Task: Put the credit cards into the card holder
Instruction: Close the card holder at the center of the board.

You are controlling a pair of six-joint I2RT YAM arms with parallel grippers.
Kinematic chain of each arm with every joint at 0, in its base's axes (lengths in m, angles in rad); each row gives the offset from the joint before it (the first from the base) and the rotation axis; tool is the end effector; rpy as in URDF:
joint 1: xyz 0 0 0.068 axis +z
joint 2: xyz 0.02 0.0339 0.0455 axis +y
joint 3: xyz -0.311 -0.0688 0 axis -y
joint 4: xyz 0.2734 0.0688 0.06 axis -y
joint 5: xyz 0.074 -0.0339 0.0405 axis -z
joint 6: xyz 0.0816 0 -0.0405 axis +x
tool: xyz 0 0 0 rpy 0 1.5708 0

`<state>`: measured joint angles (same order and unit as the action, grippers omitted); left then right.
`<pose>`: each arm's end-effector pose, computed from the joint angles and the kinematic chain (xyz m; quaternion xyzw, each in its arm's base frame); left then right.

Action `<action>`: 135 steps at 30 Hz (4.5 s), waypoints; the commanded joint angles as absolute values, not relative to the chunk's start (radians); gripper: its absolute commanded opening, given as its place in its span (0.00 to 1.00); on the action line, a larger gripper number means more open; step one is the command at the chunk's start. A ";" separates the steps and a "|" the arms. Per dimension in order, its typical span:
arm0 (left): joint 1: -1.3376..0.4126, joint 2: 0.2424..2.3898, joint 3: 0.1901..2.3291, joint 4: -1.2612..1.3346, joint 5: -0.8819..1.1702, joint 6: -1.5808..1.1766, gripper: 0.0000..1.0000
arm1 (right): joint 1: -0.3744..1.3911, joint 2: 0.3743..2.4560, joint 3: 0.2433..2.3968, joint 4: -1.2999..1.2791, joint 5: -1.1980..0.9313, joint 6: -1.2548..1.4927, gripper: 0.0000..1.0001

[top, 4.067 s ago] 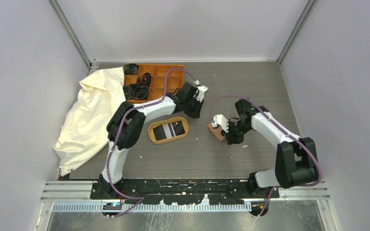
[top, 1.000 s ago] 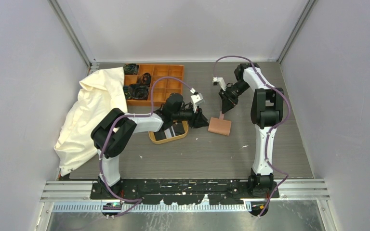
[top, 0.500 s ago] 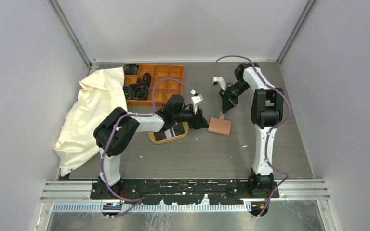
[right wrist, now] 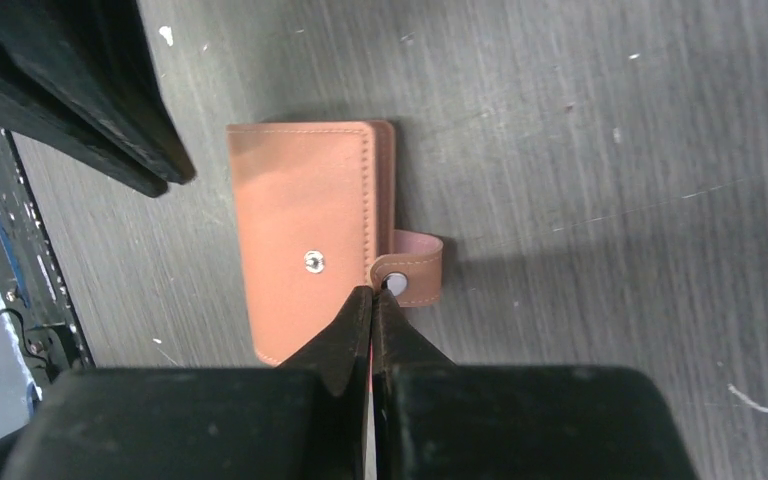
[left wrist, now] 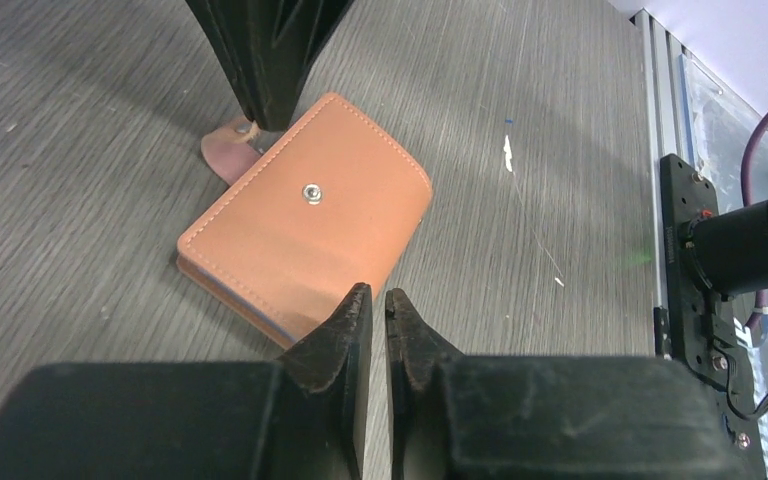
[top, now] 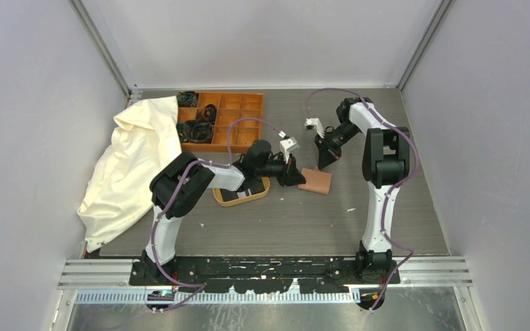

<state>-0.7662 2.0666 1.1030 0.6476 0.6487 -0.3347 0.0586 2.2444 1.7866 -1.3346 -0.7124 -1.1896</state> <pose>0.3300 -0.3859 0.1536 0.3470 0.7095 -0.5109 0.3393 0.4520 0.0799 0.1571 -0.5130 0.7784 0.3482 0.0982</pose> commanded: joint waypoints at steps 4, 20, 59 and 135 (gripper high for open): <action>-0.781 2.114 1.183 0.698 0.620 -0.385 0.09 | 0.064 2.071 1.654 -1.226 -0.750 -1.260 0.01; -0.779 2.173 1.239 0.638 0.606 -0.394 0.07 | 0.064 2.023 1.567 -1.045 -0.709 -1.150 0.01; -0.779 2.178 1.251 0.606 0.615 -0.377 0.06 | 0.056 2.159 1.738 -1.127 -0.706 -1.070 0.18; -0.735 2.212 1.169 0.828 0.648 -0.472 0.01 | 0.092 1.803 1.267 -0.883 -0.674 -1.196 0.01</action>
<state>-0.7334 2.2070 1.1599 0.7666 0.6300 -0.4702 0.0940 1.8606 1.2739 -0.8864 -0.6483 -1.1687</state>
